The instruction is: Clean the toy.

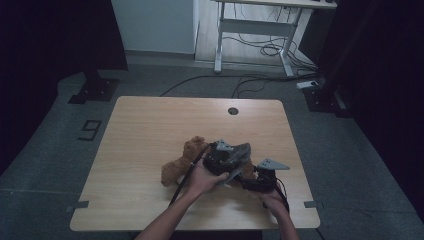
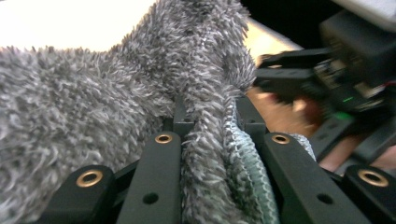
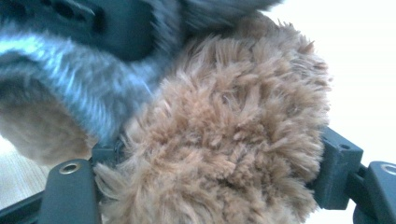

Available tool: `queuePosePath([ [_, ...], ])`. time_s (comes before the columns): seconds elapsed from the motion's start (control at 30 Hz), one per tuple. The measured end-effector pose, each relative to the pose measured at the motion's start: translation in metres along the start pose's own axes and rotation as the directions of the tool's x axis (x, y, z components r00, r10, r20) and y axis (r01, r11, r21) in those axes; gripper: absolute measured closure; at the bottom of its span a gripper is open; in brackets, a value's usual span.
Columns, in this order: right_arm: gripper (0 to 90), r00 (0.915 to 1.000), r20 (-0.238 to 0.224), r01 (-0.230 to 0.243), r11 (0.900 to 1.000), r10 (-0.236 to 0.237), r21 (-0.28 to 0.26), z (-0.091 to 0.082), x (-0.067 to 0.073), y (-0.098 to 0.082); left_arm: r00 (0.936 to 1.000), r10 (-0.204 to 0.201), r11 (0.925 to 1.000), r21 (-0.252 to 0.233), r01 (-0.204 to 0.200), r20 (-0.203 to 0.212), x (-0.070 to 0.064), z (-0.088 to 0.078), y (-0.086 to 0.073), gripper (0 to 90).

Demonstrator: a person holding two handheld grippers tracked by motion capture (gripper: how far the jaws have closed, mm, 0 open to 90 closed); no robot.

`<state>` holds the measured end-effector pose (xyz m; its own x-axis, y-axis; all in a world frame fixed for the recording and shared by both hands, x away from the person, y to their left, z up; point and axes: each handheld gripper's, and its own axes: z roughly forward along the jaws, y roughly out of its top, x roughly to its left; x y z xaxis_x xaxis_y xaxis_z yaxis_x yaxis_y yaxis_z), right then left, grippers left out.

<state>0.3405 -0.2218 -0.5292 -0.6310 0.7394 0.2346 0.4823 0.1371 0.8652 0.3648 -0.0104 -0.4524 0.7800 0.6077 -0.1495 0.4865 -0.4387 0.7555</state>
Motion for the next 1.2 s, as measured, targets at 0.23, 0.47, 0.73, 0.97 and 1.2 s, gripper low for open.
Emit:
queuePosePath([
  [0.23,24.7,0.9999,0.001,-0.011,1.000,0.011,-0.007,0.001,-0.001,0.000,0.9955,-0.063,0.9961,-0.067,0.058,-0.070,0.035,-0.048,-0.020,75.9],
  [0.47,24.6,0.9998,0.001,-0.021,1.000,0.021,-0.014,0.001,-0.001,-0.001,0.9747,-0.131,0.9901,-0.075,0.119,-0.181,0.075,-0.084,-0.053,75.8],
  [0.73,24.6,0.9998,0.003,-0.021,1.000,0.021,-0.019,0.002,0.000,-0.001,0.9574,-0.235,0.9718,-0.064,0.227,-0.168,0.100,-0.088,-0.087,75.4],
  [0.97,24.7,0.9998,0.000,-0.018,1.000,0.018,-0.023,0.002,0.000,-0.002,0.9397,-0.281,0.9593,-0.030,0.281,-0.195,0.117,-0.090,-0.108,75.1],
  [1.2,24.6,0.9998,0.000,-0.021,1.000,0.021,-0.023,0.002,-0.001,-0.002,0.9525,-0.256,0.9646,-0.107,0.241,-0.165,0.108,-0.106,-0.103,75.3],
])
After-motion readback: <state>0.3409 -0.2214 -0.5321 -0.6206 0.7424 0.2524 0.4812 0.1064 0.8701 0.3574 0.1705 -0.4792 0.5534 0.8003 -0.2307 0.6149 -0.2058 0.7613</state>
